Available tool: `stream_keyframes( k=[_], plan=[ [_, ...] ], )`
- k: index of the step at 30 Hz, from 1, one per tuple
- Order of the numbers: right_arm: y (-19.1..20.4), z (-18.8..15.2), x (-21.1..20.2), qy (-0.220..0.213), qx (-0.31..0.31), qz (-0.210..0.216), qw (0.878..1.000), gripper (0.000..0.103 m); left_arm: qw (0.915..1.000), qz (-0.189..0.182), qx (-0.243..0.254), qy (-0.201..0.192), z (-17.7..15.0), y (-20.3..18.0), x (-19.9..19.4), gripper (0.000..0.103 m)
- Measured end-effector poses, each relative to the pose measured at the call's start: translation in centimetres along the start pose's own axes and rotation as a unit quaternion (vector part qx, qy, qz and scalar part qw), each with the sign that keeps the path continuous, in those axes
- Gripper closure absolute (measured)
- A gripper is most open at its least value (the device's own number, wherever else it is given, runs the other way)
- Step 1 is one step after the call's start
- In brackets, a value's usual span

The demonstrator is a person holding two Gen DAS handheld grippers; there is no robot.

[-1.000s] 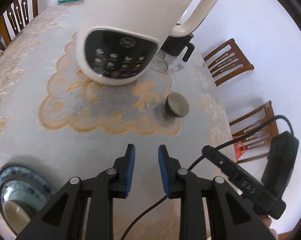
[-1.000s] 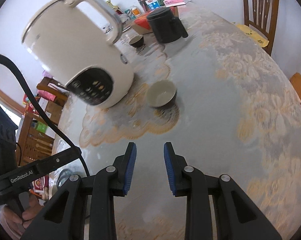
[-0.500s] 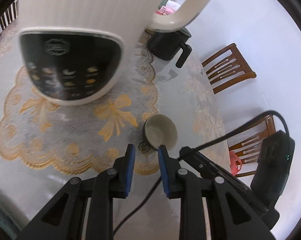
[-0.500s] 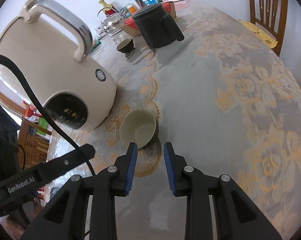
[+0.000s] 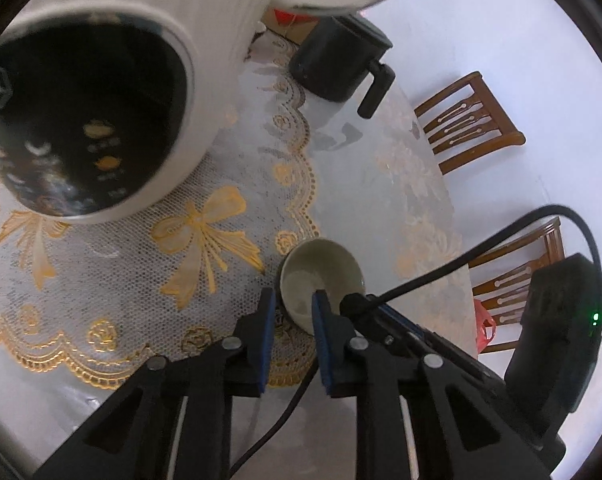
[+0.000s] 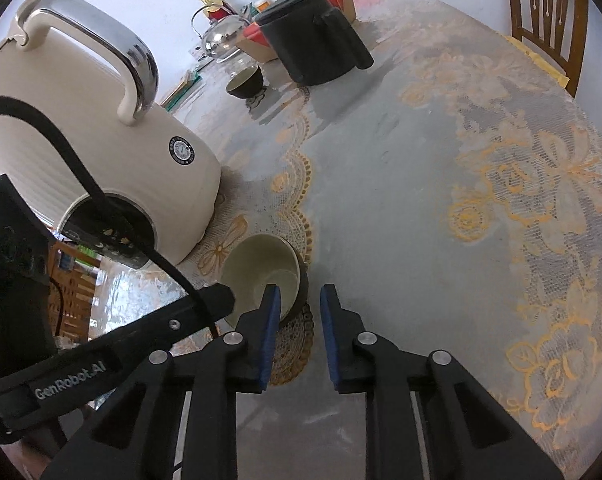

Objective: Organize plates and bowls
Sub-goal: 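Close the left tool on the last bowl's rim while the right tool grips it too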

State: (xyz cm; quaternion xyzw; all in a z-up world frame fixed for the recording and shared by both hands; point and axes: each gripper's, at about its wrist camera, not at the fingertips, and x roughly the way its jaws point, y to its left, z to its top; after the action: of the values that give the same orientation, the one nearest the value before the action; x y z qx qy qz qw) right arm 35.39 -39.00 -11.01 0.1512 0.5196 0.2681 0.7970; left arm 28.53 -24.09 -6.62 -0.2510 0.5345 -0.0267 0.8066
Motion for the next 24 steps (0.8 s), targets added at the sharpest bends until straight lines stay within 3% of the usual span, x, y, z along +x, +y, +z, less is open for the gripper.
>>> stream_keyframes(
  k=[11, 24],
  plan=[
    [0.6, -0.7, -0.2, -0.004, 0.0, 0.004, 1.0, 0.086, 0.9998, 0.011, 0.014, 0.012, -0.4, -0.3, 0.1, 0.092],
    [3.2, -3.6, -4.0, -0.032, 0.011, 0.013, 0.999, 0.086, 0.9989, 0.01, 0.045, -0.003, -2.9, -0.5, -4.7, 0.092]
  ],
)
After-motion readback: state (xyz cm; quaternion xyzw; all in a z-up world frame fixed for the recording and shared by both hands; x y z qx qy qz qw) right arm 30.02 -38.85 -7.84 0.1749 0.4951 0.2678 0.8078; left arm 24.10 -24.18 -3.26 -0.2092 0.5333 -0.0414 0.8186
